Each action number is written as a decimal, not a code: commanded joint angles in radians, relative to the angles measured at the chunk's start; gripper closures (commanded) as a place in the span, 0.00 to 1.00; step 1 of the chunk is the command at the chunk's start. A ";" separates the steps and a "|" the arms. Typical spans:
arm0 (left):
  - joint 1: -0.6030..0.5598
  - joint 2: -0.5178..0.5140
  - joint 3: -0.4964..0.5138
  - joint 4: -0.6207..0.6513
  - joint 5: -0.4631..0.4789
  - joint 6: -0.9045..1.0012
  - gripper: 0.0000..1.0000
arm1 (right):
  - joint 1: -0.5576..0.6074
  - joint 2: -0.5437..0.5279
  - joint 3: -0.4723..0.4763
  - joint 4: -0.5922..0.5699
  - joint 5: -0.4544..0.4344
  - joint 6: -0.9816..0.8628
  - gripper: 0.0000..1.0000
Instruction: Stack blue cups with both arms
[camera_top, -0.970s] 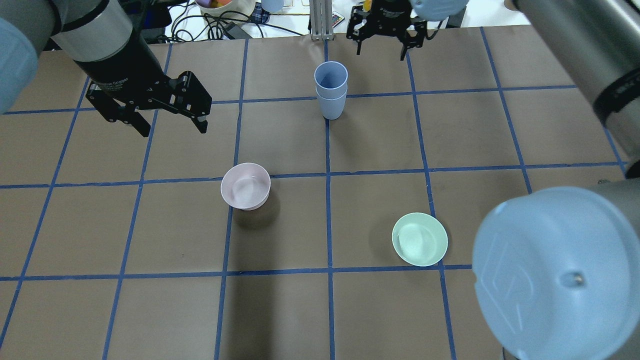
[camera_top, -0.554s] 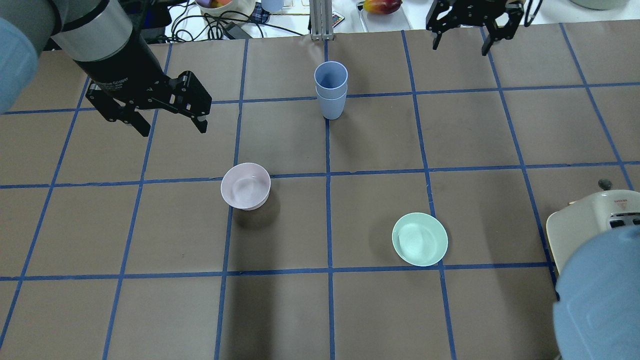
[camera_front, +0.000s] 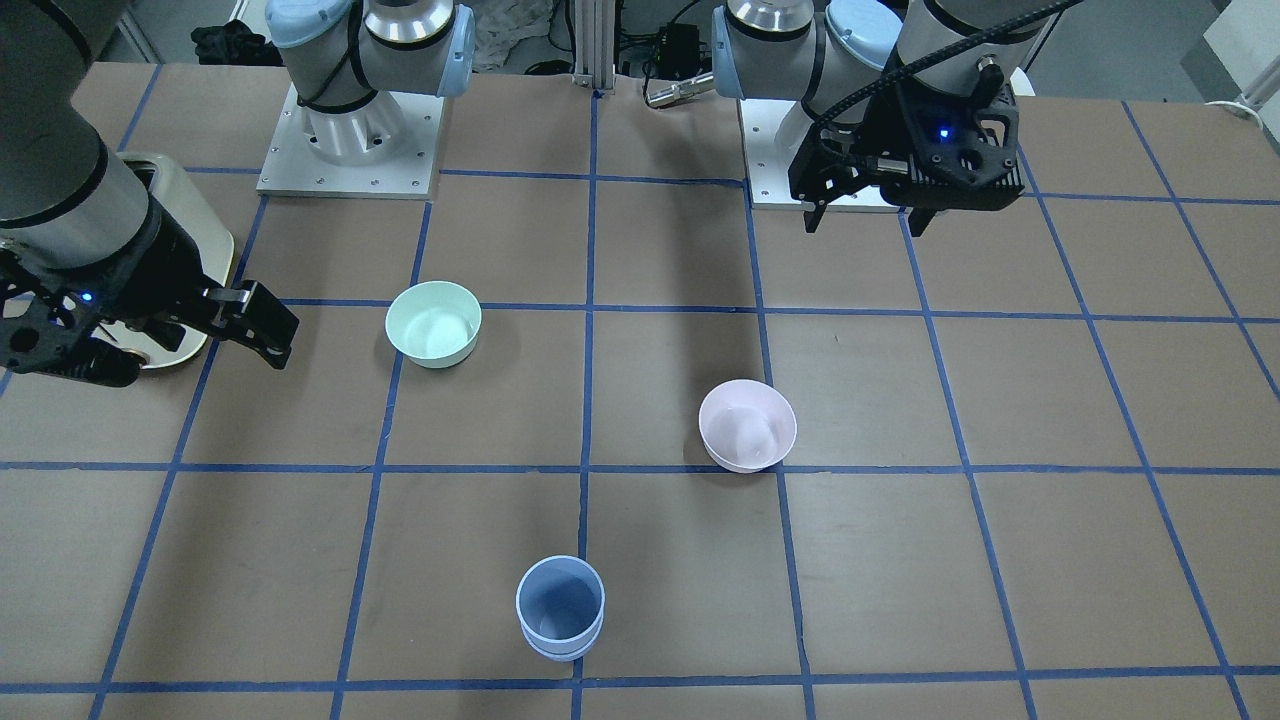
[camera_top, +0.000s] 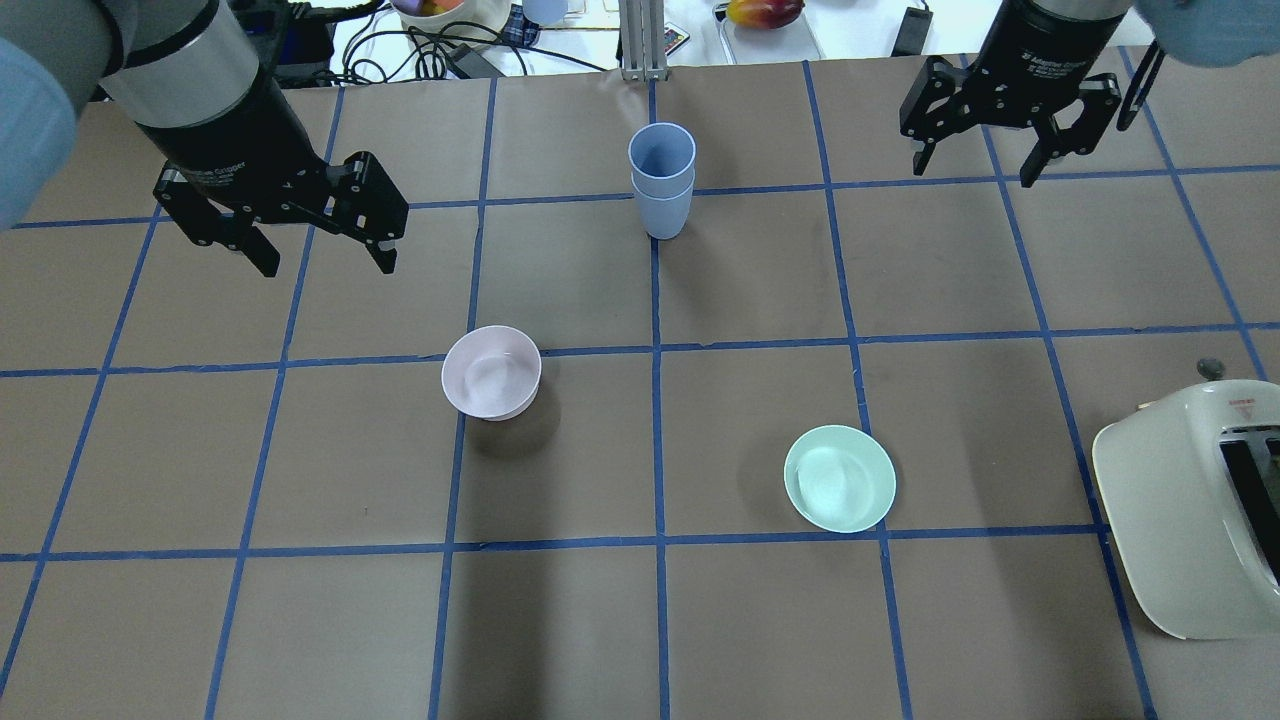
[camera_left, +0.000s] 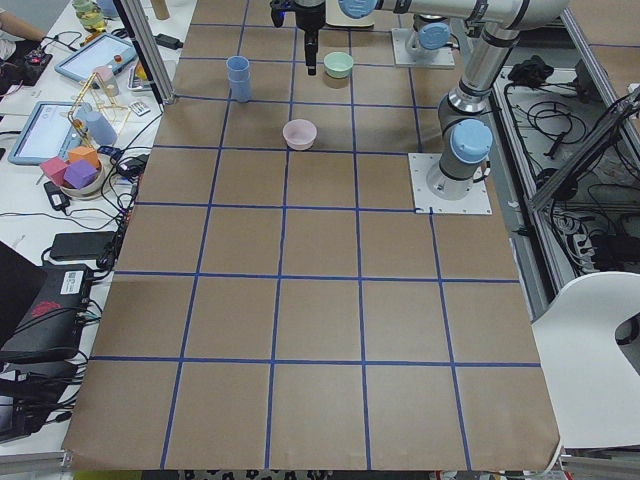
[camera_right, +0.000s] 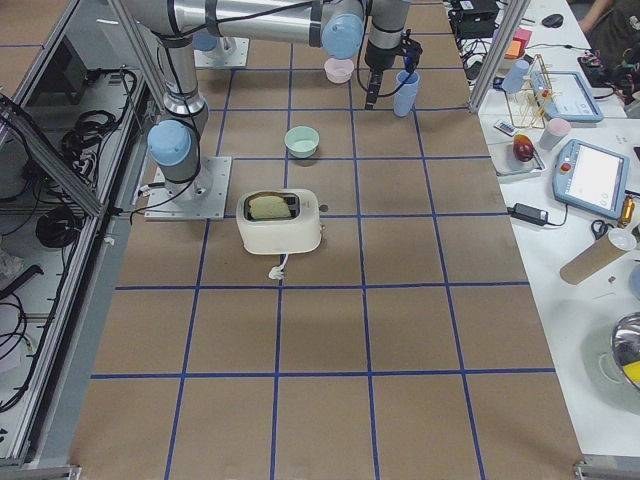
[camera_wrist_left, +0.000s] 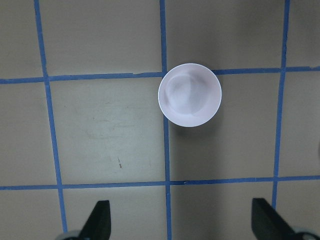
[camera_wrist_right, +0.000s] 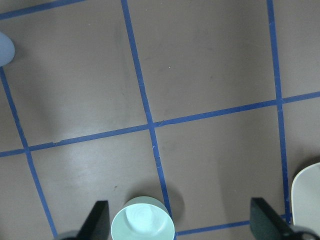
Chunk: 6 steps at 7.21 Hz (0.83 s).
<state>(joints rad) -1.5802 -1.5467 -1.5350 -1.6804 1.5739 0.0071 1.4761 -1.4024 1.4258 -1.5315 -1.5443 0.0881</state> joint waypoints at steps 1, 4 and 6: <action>0.000 -0.013 0.009 0.007 0.000 -0.004 0.00 | 0.007 -0.059 0.004 0.065 -0.011 0.001 0.00; -0.001 -0.009 0.009 0.015 -0.002 -0.016 0.00 | 0.021 -0.063 0.007 0.082 -0.011 -0.011 0.00; -0.001 -0.007 0.007 0.015 -0.002 -0.016 0.00 | 0.058 -0.063 0.007 0.099 -0.013 -0.008 0.00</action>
<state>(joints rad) -1.5814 -1.5552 -1.5273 -1.6663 1.5722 -0.0095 1.5083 -1.4645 1.4323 -1.4400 -1.5552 0.0790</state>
